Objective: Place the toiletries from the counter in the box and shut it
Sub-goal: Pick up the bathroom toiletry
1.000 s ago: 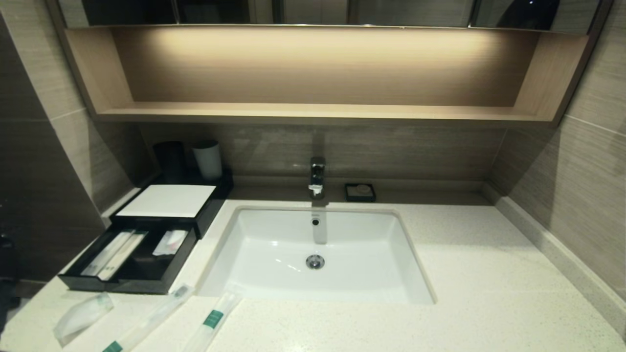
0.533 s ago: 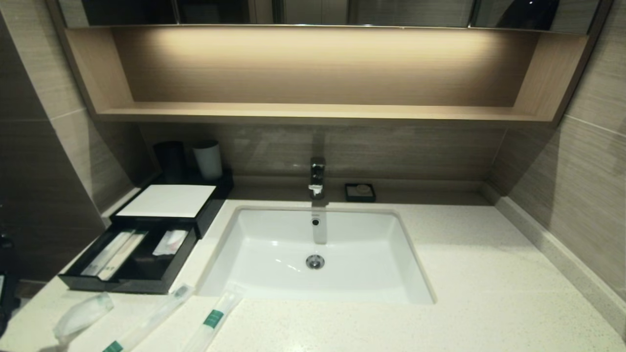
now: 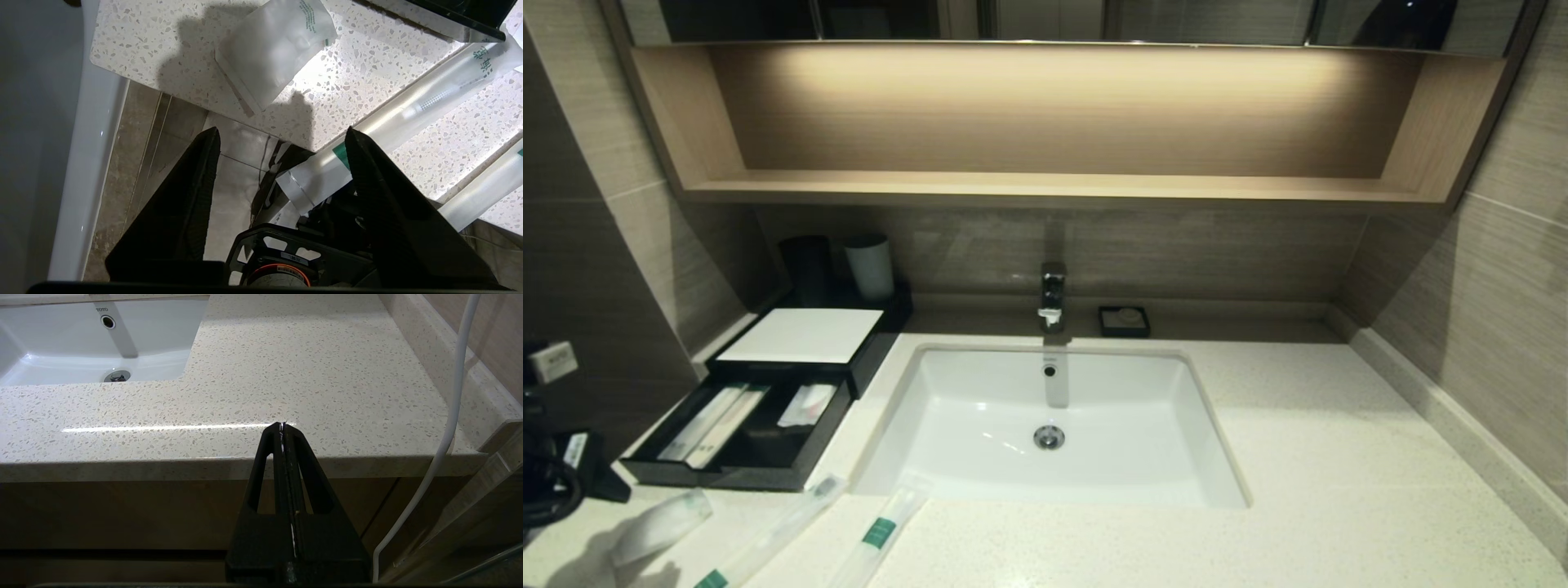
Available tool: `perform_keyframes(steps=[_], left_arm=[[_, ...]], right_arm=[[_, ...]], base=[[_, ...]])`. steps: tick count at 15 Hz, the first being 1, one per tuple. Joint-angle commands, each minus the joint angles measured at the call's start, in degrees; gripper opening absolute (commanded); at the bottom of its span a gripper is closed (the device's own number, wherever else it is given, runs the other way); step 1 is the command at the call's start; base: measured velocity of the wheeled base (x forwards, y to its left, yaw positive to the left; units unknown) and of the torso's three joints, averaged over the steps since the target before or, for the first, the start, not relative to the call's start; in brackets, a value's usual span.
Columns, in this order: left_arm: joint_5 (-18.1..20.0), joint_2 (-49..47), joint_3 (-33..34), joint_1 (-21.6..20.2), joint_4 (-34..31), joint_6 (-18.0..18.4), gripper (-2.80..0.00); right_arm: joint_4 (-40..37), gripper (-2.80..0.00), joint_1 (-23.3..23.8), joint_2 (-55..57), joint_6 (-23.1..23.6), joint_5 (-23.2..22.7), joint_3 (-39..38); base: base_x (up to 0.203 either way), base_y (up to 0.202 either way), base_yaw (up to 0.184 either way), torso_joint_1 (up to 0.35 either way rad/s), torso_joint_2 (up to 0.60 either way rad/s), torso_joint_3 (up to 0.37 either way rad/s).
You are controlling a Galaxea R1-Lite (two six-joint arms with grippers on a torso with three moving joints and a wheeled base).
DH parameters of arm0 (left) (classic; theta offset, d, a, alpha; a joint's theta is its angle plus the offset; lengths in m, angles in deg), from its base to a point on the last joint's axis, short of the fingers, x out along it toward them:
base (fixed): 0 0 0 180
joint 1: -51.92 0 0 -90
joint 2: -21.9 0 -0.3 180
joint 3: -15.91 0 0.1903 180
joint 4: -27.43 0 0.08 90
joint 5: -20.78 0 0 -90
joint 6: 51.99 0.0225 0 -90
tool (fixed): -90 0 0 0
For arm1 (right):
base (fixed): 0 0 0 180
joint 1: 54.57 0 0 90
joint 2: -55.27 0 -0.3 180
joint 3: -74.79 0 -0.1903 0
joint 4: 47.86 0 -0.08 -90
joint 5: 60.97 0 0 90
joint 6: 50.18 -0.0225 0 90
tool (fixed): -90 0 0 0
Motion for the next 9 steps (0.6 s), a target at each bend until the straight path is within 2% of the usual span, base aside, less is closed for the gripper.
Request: perform_keyframes(steps=[1,4,9], left_arm=[[0.1,-4.0,-0.8,0.0,-0.5,-0.2,0.0],[0.0,-7.4,-0.9,0.0,-2.7,0.3,0.0],[0.1,-11.4,0.0,-0.3,-2.6,0.2,0.0]], right_arm=[[-0.1,-2.8,0.0,0.1,-0.1,0.0,0.0],[-0.1,-2.8,0.0,0.1,0.0,0.0,0.0],[-0.1,-2.8,0.0,0.1,0.0,0.0,0.0]], base=[[0.0,0.0,0.0,0.0,0.0,0.0],[0.0,0.0,0.0,0.0,0.0,0.0],[0.0,0.0,0.0,0.0,0.0,0.0]])
